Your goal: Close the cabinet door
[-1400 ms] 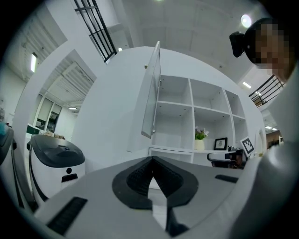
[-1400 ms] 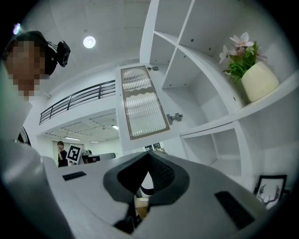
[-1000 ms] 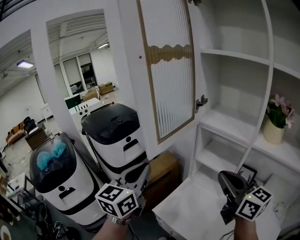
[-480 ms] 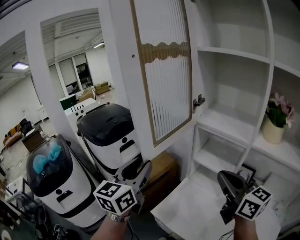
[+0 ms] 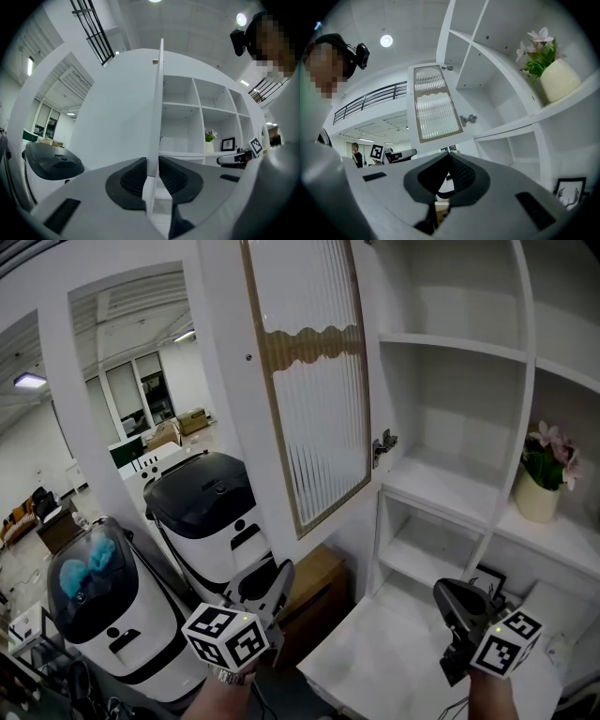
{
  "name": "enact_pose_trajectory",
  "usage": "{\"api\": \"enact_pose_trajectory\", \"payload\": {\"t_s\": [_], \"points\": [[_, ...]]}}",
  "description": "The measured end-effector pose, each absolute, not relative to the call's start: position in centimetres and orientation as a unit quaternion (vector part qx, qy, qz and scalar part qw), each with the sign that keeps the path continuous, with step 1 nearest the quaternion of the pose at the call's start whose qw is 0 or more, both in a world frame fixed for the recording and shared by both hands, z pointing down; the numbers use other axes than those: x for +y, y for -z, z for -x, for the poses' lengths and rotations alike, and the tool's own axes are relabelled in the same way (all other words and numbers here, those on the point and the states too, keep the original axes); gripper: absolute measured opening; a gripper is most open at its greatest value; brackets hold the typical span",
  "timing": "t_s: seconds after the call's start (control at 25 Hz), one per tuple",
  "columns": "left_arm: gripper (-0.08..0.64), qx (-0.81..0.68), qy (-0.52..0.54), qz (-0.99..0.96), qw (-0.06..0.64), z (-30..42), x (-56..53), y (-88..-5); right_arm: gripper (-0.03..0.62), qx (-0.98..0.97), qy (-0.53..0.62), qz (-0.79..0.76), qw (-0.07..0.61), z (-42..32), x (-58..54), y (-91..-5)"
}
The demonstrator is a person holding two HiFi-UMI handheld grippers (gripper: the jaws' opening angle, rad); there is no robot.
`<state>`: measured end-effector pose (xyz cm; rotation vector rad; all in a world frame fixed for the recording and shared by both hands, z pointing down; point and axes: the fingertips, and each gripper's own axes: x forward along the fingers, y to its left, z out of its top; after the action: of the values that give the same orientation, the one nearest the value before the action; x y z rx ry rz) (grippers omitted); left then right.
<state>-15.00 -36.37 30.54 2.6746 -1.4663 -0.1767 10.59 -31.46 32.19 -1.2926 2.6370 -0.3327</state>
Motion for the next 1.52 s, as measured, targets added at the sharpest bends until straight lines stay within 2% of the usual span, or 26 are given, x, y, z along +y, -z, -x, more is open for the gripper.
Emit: {"api": "enact_pose_trajectory", "payload": {"t_s": [1.36, 1.44, 1.52], "points": [[0.092, -0.401, 0.039, -0.915, 0.024, 7.4, -31.5, -30.5, 0.008, 0.896, 0.065, 0.427, 0.101, -10.3, -29.0, -28.4], [0.095, -0.395, 0.038, -0.917, 0.023, 6.8, -31.3, -30.5, 0.012, 0.9, 0.062, 0.419, 0.101, -9.6, -29.0, -28.1], [0.1, -0.389, 0.037, -0.92, 0.022, 6.1, -31.1, -30.6, 0.056, 0.905, 0.059, 0.409, 0.099, -8.8, -28.9, -27.8]]}}
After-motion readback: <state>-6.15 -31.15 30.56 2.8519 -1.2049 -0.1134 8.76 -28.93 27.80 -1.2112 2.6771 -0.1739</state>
